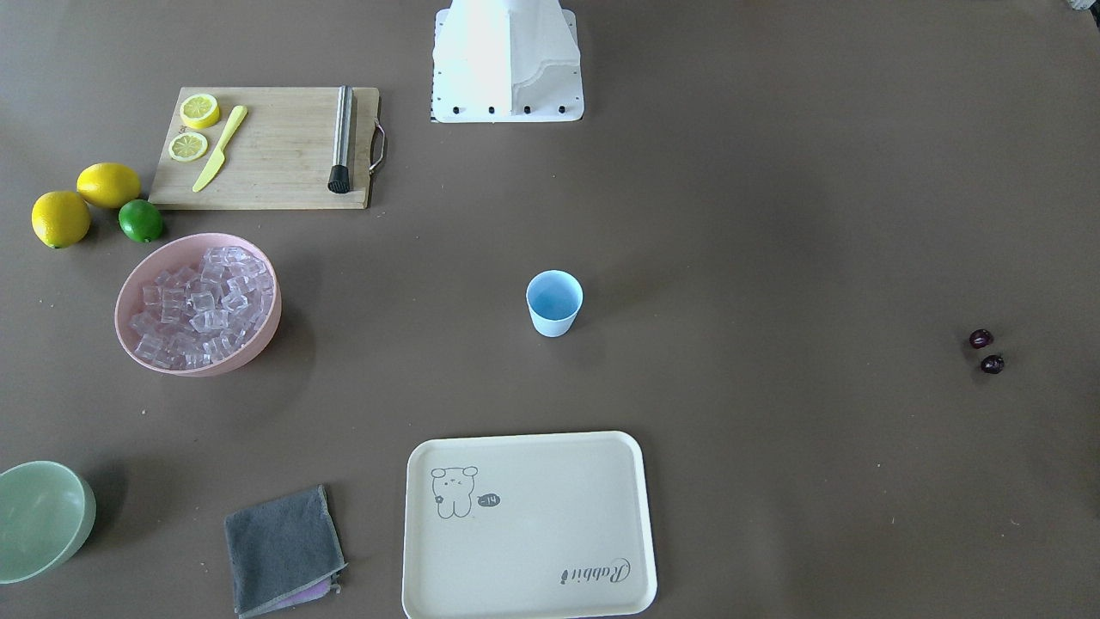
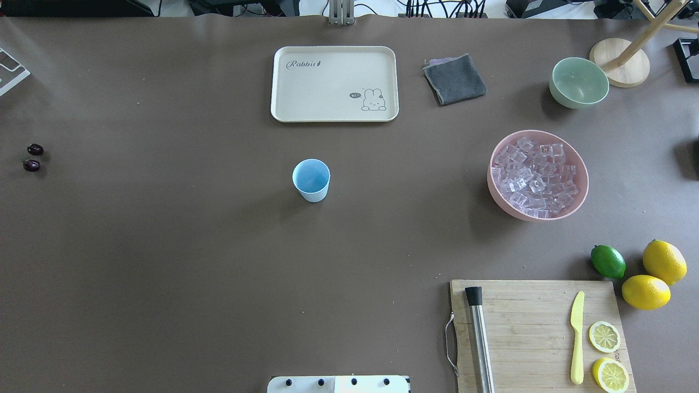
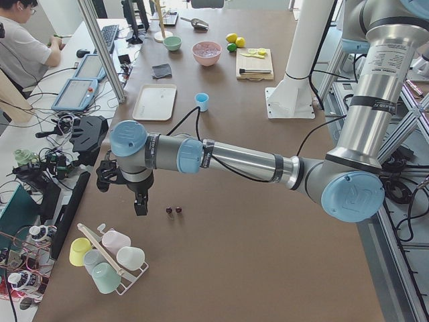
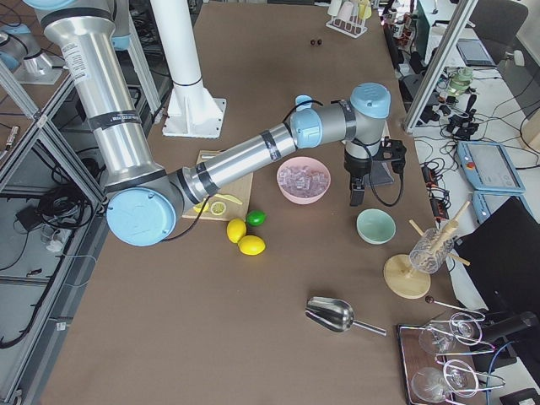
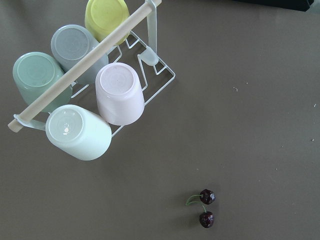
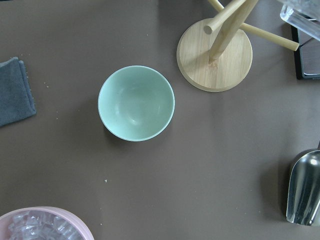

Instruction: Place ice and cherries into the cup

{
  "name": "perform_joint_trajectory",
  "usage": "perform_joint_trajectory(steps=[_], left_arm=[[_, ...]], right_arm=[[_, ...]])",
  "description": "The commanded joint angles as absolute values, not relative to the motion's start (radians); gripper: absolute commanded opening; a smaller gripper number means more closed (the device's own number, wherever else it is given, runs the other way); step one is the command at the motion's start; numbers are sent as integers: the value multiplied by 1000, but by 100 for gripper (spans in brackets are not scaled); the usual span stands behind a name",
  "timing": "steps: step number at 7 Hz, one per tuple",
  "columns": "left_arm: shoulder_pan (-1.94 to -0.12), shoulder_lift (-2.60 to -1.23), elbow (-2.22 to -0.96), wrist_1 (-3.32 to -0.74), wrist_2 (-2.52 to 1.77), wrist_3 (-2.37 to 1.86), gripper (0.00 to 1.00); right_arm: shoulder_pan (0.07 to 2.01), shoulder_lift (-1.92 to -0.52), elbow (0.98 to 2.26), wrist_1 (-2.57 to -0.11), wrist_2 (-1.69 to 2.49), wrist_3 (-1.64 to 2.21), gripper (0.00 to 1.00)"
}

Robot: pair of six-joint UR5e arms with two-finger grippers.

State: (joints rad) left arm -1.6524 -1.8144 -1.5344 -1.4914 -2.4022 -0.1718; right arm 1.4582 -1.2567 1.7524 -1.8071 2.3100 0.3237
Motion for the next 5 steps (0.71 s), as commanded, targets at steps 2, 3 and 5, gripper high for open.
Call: perform_joint_trajectory(steps=[2, 3, 5], left_arm=[[-1652, -1804, -1577, -1494, -2408, -172, 98], [-1651, -1805, -1574, -1499, -2408, -176, 98], [-1651, -1805, -1617, -1514, -2402, -176, 98]], right_arm=[[1462, -1270, 1763, -1799, 2313, 324, 100], [1462, -1272, 1764, -1798, 2313, 324, 100], [1462, -1281, 1782, -1796, 2306, 324, 100]])
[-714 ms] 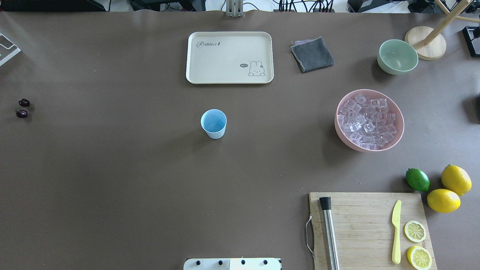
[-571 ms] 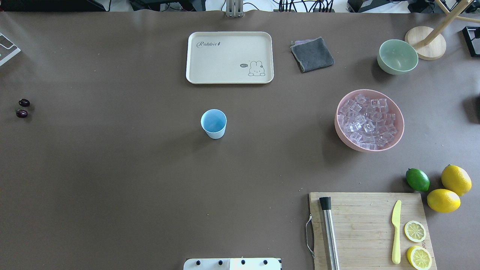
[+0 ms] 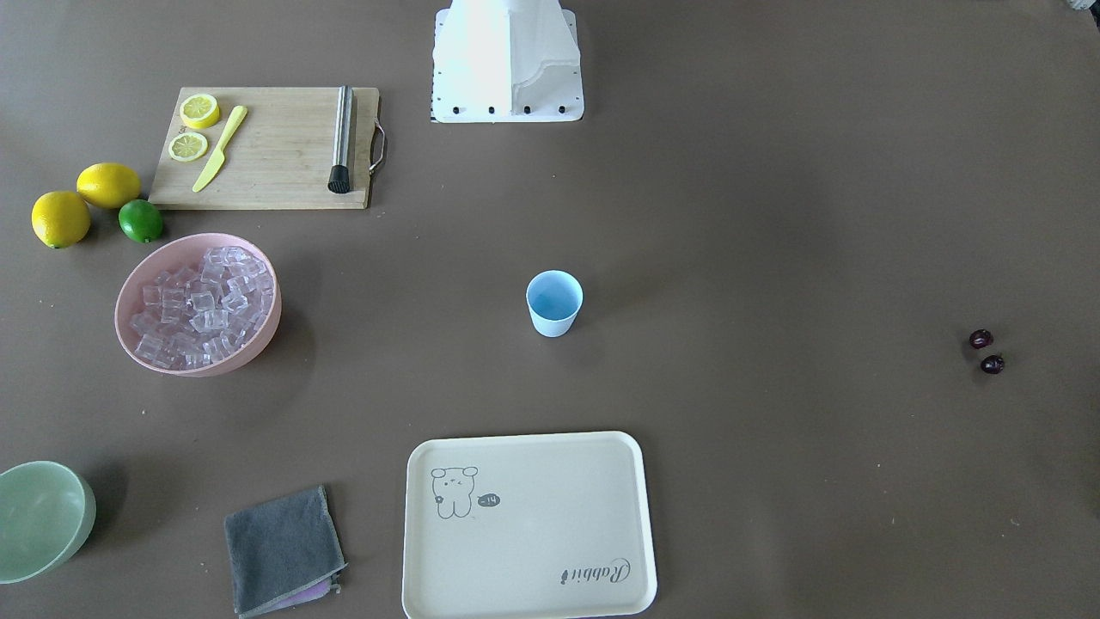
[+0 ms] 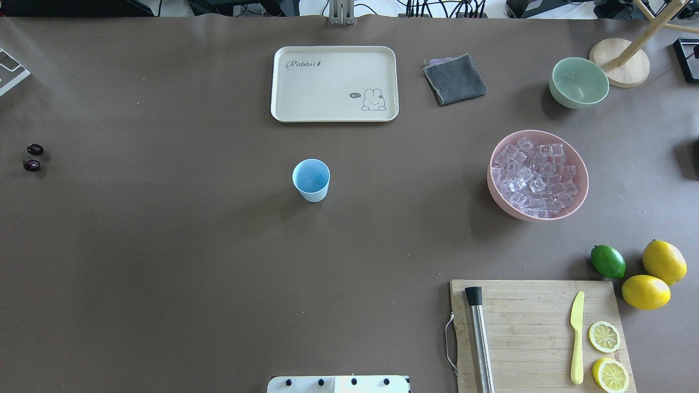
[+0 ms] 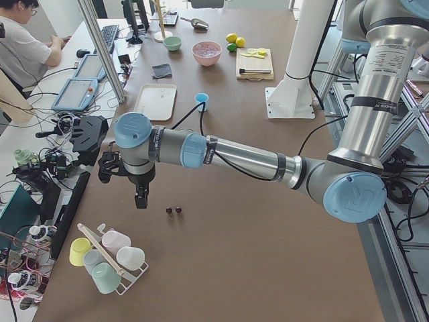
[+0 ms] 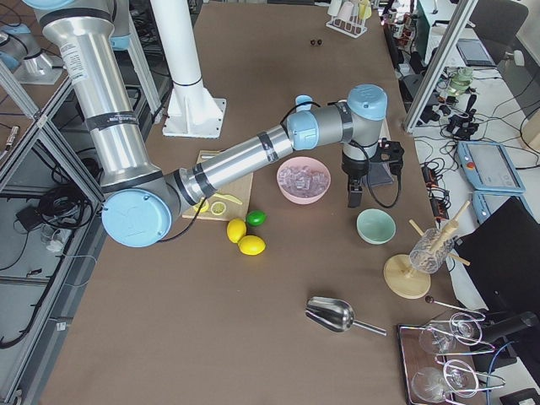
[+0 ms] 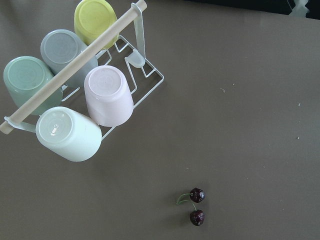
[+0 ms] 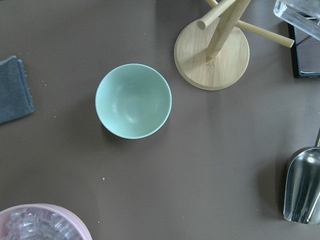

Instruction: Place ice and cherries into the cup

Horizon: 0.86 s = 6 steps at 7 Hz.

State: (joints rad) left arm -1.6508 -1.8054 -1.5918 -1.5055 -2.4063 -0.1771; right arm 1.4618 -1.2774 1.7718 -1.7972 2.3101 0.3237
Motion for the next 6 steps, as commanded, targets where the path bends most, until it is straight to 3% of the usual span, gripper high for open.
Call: perform_joint_trajectory(steps=[1, 6], left_arm=[[-1649, -1805, -1617, -1544, -2404, -179, 98], [-1652, -1755, -1583, -1612, -2407, -216, 98]], right_arm=[[1462, -1285, 1790, -1796, 2306, 324, 100], [1468, -1289, 1839, -1796, 2321, 325, 100]])
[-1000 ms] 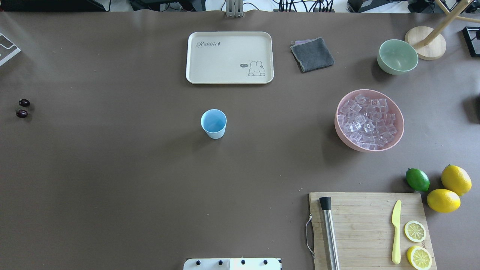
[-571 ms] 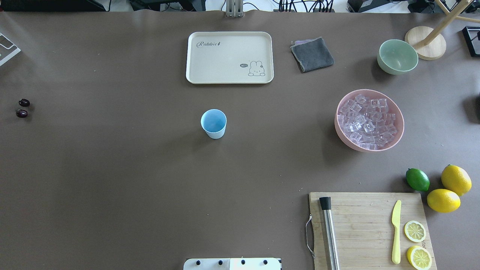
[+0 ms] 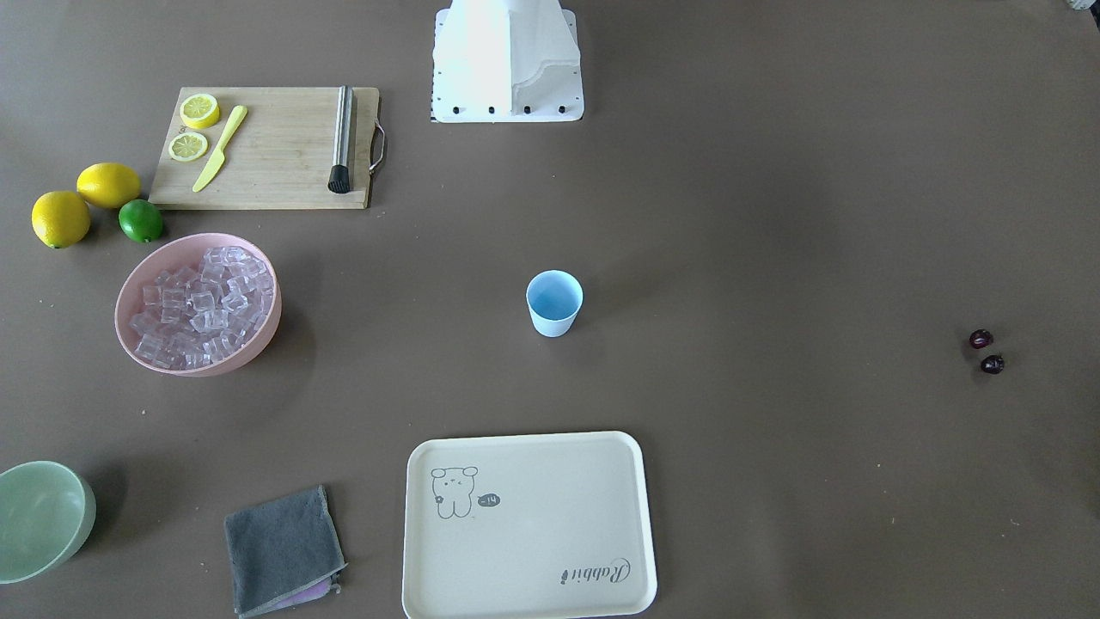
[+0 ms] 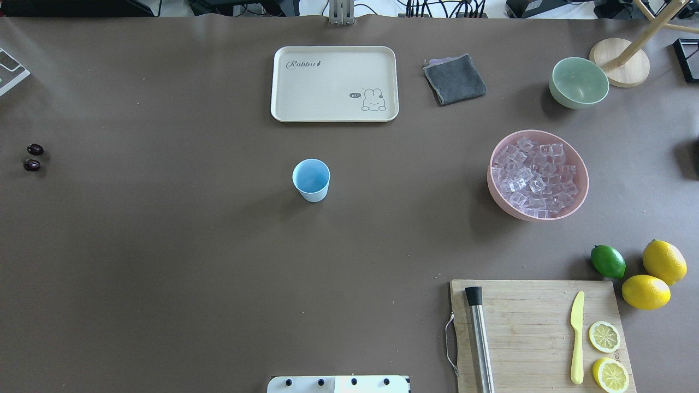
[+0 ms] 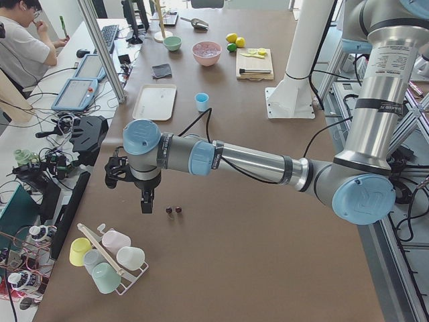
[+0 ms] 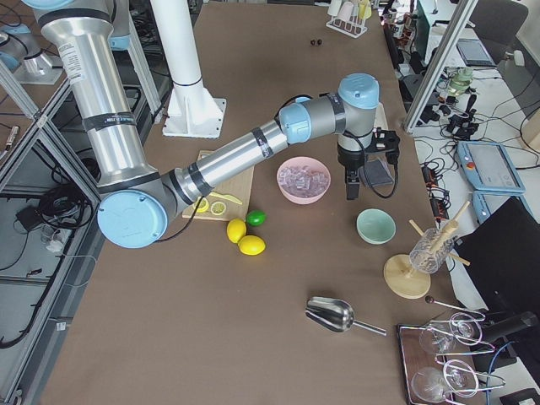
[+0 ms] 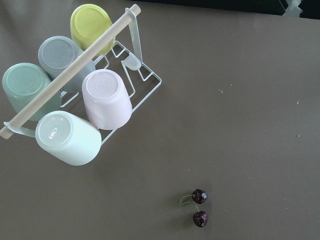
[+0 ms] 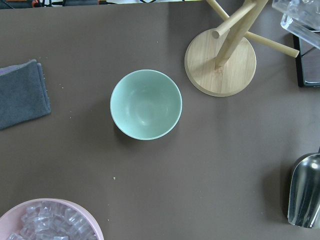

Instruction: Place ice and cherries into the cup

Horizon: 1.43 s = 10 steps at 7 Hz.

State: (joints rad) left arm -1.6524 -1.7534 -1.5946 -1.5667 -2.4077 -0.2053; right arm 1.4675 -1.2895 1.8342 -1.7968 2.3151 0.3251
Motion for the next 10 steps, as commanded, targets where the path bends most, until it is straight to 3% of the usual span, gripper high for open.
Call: perform_joint_trajectory(steps=[1, 5, 10], left_arm=[[-1649, -1747, -1594, -1656, -2401, -215, 98], [-1646, -1744, -1612, -1735, -2401, -210, 98], [-1644, -1710, -1652, -1764, -2401, -212, 98]], right_arm=[[1450, -1279, 1838, -1801, 2339, 327, 100], [1228, -1212, 1852, -1786, 2294, 327, 100], [973, -1226, 1845, -1632, 2162, 486, 100]])
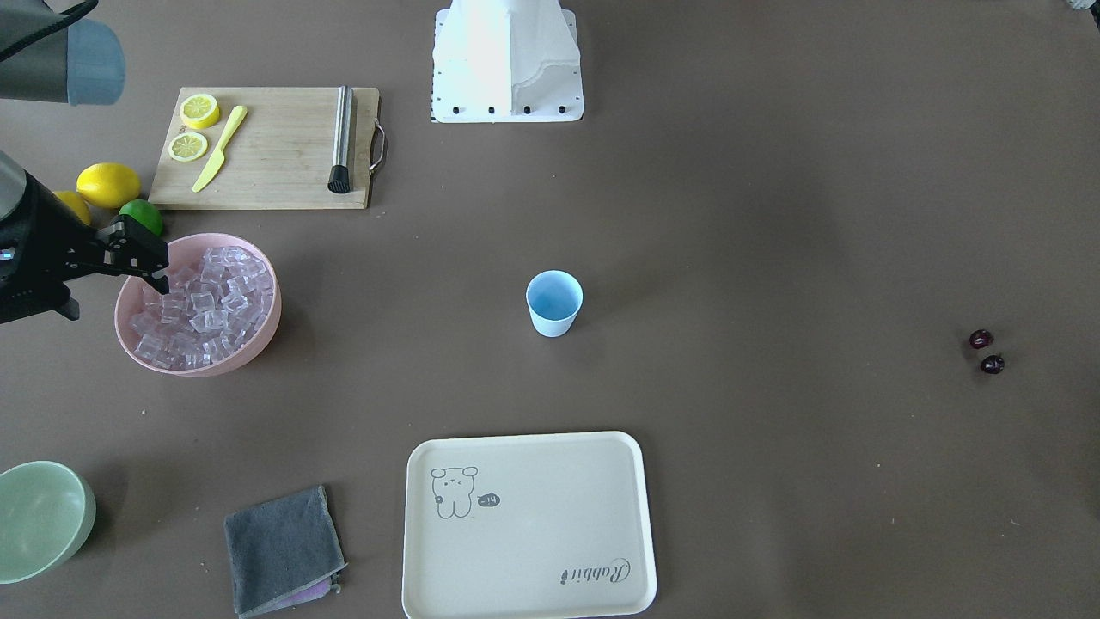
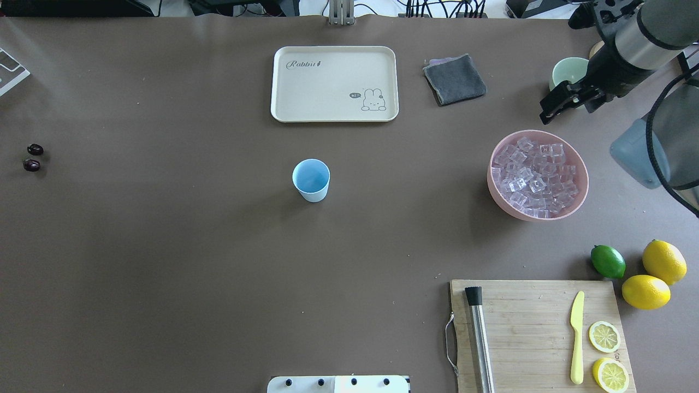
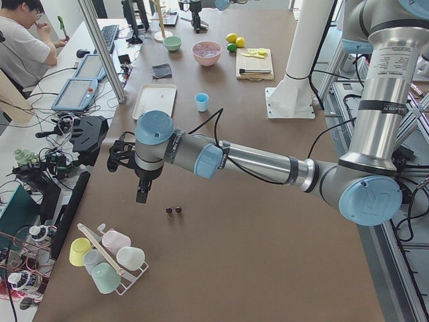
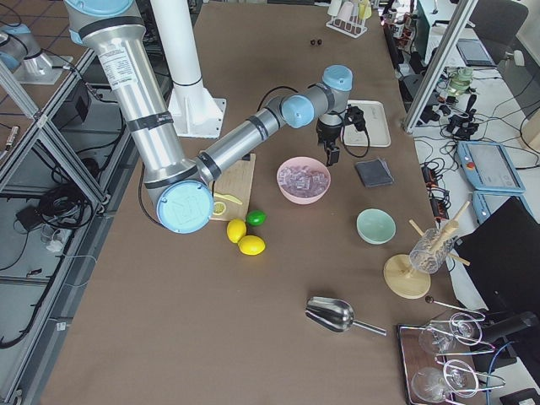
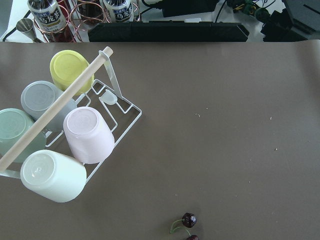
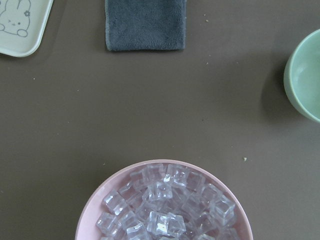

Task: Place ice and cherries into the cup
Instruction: 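Move the right gripper over the pink bowl and lower into the ice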

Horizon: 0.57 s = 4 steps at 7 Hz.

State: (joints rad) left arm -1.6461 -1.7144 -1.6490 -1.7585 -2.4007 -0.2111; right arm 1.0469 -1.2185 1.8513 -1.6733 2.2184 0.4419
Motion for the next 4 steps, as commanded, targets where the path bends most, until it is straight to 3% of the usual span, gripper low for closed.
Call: perform_joint_trajectory(steps=[1, 4], left_arm=[[-1644, -1710, -1651, -1764, -2401, -212, 98], [-1640, -1710, -1640, -1784, -2401, -213, 98]], right_arm=[[907, -1227, 1842, -1632, 2057, 498, 100], [847, -1239, 1812, -1631, 1993, 500, 100]])
